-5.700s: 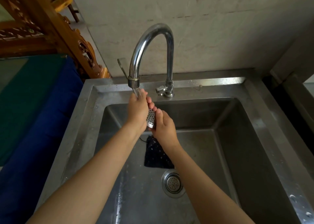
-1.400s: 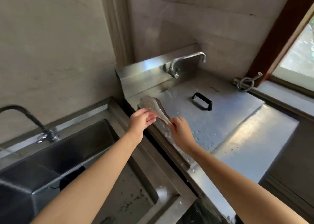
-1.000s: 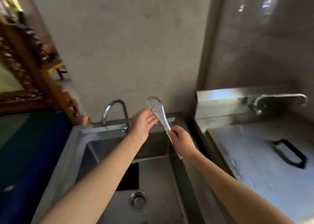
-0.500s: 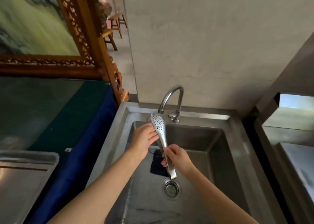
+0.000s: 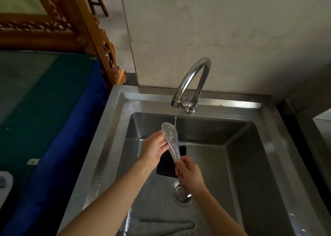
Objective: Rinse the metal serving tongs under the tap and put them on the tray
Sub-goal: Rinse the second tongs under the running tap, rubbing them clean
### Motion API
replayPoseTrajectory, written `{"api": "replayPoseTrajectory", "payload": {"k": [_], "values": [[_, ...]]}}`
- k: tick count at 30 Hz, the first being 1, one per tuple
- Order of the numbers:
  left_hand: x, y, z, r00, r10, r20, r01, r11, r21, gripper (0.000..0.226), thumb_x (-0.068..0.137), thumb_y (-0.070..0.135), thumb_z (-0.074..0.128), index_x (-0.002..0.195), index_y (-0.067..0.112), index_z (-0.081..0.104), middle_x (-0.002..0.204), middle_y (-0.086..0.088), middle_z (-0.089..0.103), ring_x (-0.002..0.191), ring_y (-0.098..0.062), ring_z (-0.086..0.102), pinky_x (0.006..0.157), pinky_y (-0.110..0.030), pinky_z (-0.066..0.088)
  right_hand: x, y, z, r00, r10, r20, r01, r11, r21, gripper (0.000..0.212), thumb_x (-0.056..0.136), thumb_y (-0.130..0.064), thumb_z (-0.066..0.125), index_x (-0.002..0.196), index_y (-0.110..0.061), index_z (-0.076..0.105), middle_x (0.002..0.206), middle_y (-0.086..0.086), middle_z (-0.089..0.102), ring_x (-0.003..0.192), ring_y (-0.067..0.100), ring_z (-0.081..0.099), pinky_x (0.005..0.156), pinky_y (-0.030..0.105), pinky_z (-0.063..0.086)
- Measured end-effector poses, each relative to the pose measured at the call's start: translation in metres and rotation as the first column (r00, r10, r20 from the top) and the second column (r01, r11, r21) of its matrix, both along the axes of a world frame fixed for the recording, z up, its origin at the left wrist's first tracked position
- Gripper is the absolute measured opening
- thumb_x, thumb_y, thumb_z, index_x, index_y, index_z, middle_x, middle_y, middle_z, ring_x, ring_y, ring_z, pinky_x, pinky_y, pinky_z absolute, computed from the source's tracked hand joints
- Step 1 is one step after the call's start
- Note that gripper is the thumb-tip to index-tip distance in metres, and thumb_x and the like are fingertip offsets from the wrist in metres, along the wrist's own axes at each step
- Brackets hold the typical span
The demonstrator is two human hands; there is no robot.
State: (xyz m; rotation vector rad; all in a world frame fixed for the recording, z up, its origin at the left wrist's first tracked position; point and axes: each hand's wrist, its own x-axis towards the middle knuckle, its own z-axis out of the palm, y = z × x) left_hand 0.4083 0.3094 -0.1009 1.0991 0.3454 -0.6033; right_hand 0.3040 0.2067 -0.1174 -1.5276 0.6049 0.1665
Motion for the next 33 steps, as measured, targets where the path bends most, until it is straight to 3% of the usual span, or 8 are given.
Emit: {"api": "replayPoseTrajectory", "payload": {"k": [2, 5, 10, 15, 20, 25, 30, 33], "values": [[0.011, -0.010, -0.013, 0.994, -0.046, 0.096, 0.046, 0.999, 0.007, 0.020, 0.089, 0.005, 0.055, 0.108, 0.007, 0.061, 0.093, -0.004, 0.074, 0.094, -0.018, 0.068, 0.083, -0.031, 0.053, 0.010, -0.005, -0.014, 0.999, -0.023, 0.046, 0.026, 0.998, -0.066, 0.026, 0.095, -0.016, 0.049, 0.069, -0.013, 0.048, 0.053, 0.000, 0.052, 0.041, 0.008, 0.041, 0.040, 0.020, 0.033], [0.019, -0.025, -0.023, 0.974, -0.095, 0.207, 0.074, 0.992, 0.104, 0.028, 0.082, -0.003, 0.062, 0.107, 0.012, 0.062, 0.100, -0.005, 0.072, 0.095, -0.018, 0.068, 0.080, -0.028, 0.056, 0.022, -0.012, -0.030, 0.990, -0.037, 0.135, 0.056, 0.989, -0.136, 0.027, 0.095, -0.017, 0.049, 0.068, -0.016, 0.047, 0.050, -0.005, 0.051, 0.041, 0.005, 0.041, 0.040, 0.018, 0.033], [0.038, -0.040, -0.022, 0.983, -0.015, 0.185, -0.029, 0.971, 0.237, 0.005, 0.082, 0.002, 0.065, 0.086, 0.005, 0.065, 0.083, -0.009, 0.070, 0.077, -0.021, 0.068, 0.068, -0.026, 0.059, 0.023, -0.010, -0.049, 0.974, -0.066, 0.219, 0.090, 0.991, -0.099, 0.029, 0.095, -0.016, 0.048, 0.068, -0.025, 0.049, 0.044, -0.010, 0.050, 0.039, 0.001, 0.040, 0.039, 0.013, 0.031], [0.040, -0.045, -0.019, 0.986, 0.124, 0.109, -0.136, 0.985, 0.106, 0.010, 0.089, 0.006, 0.058, 0.081, 0.006, 0.065, 0.067, -0.005, 0.073, 0.069, -0.017, 0.071, 0.067, -0.028, 0.059, 0.033, -0.007, -0.051, 0.971, -0.048, 0.232, 0.061, 0.997, -0.047, 0.030, 0.094, -0.017, 0.049, 0.065, -0.024, 0.047, 0.043, -0.010, 0.047, 0.039, 0.001, 0.036, 0.039, 0.013, 0.028], [0.018, -0.048, -0.012, 0.992, 0.036, 0.122, -0.050, 0.992, 0.116, 0.010, 0.086, 0.000, 0.060, 0.093, -0.003, 0.065, 0.073, -0.007, 0.073, 0.068, -0.018, 0.072, 0.068, -0.028, 0.060, 0.037, -0.012, -0.044, 0.968, -0.063, 0.241, 0.062, 0.998, 0.013, 0.026, 0.095, -0.018, 0.050, 0.069, -0.020, 0.050, 0.049, -0.007, 0.049, 0.040, 0.002, 0.037, 0.039, 0.012, 0.028], [0.050, -0.040, 0.005, 0.976, 0.194, 0.100, -0.196, 0.981, 0.004, 0.006, 0.086, 0.005, 0.060, 0.088, 0.001, 0.064, 0.088, -0.014, 0.071, 0.080, -0.023, 0.071, 0.072, -0.031, 0.059, 0.016, 0.002, -0.042, 0.970, -0.030, 0.243, 0.031, 1.000, -0.002, 0.025, 0.094, -0.017, 0.050, 0.069, -0.022, 0.051, 0.045, -0.008, 0.051, 0.038, 0.001, 0.038, 0.039, 0.013, 0.030], [0.015, -0.050, -0.005, 0.989, 0.083, 0.126, -0.086, 0.996, 0.016, 0.014, 0.094, 0.005, 0.048, 0.091, 0.001, 0.061, 0.079, -0.009, 0.074, 0.077, -0.022, 0.072, 0.074, -0.031, 0.059, 0.011, -0.005, -0.040, 0.959, -0.090, 0.268, 0.091, 0.996, 0.009, 0.023, 0.095, -0.014, 0.049, 0.072, -0.011, 0.051, 0.045, -0.008, 0.048, 0.038, 0.001, 0.039, 0.040, 0.010, 0.030], [0.020, -0.043, -0.002, 0.993, 0.042, 0.110, -0.051, 0.996, 0.076, 0.010, 0.090, 0.003, 0.054, 0.088, -0.001, 0.064, 0.081, -0.013, 0.073, 0.076, -0.024, 0.072, 0.071, -0.034, 0.060, 0.005, -0.004, -0.041, 0.961, -0.098, 0.258, 0.103, 0.995, -0.002, 0.024, 0.094, -0.015, 0.050, 0.071, -0.015, 0.052, 0.045, -0.009, 0.048, 0.039, 0.001, 0.037, 0.040, 0.012, 0.031]]}}
